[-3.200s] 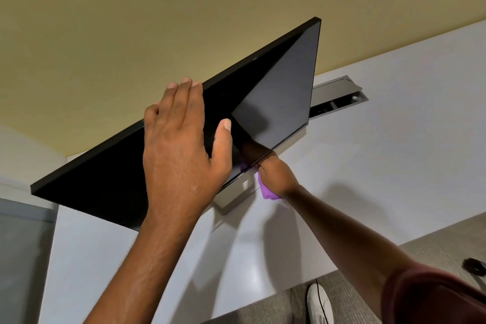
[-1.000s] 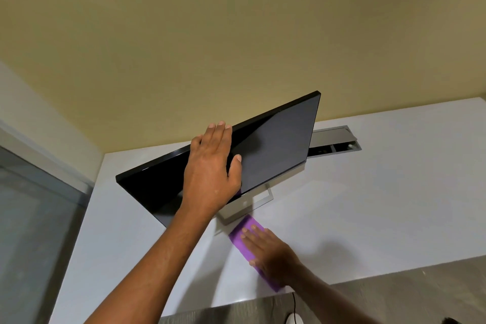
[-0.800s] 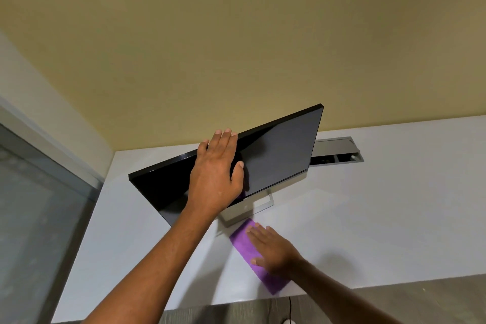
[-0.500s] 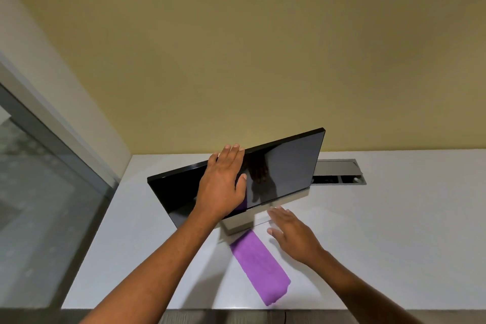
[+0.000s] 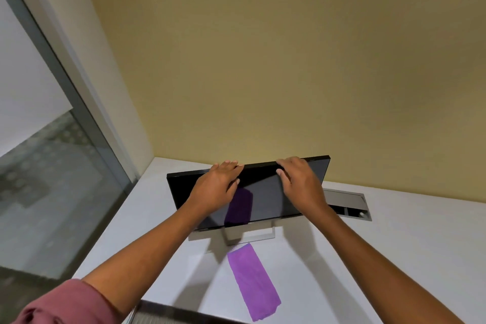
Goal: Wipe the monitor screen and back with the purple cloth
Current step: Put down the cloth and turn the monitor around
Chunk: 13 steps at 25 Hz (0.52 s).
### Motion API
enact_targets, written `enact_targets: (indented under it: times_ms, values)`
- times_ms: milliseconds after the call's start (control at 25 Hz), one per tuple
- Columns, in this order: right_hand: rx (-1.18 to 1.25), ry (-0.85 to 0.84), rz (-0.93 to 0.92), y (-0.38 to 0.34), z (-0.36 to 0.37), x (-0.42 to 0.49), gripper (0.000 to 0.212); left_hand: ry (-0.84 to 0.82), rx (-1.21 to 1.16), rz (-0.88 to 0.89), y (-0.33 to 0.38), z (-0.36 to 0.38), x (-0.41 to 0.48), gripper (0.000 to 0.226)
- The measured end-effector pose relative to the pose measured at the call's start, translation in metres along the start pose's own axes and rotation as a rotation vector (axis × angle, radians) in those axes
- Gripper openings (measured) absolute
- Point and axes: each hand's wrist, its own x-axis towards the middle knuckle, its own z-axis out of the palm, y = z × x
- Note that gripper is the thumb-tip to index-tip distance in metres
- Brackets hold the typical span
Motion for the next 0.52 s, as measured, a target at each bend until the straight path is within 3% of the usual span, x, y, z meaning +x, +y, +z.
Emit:
enact_targets:
  times_ms: [200,360,520]
  values:
    - [-0.114,-0.088,-0.024,-0.005,0.0,0.025,0.016,0.158,0.11,-0.106,-0.038,-0.02,-0.023,0.015]
    - [-0.179,-0.161,0.009,-0.006,0.004,0.036,0.01,0.184,0.124,-0.217,-0.072,-0.039,-0.031,0.022]
    - [-0.226,-0.212,0.076,-0.009,0.006,0.052,0.016,0.186,0.057,-0.209,-0.097,-0.053,-0.035,0.007]
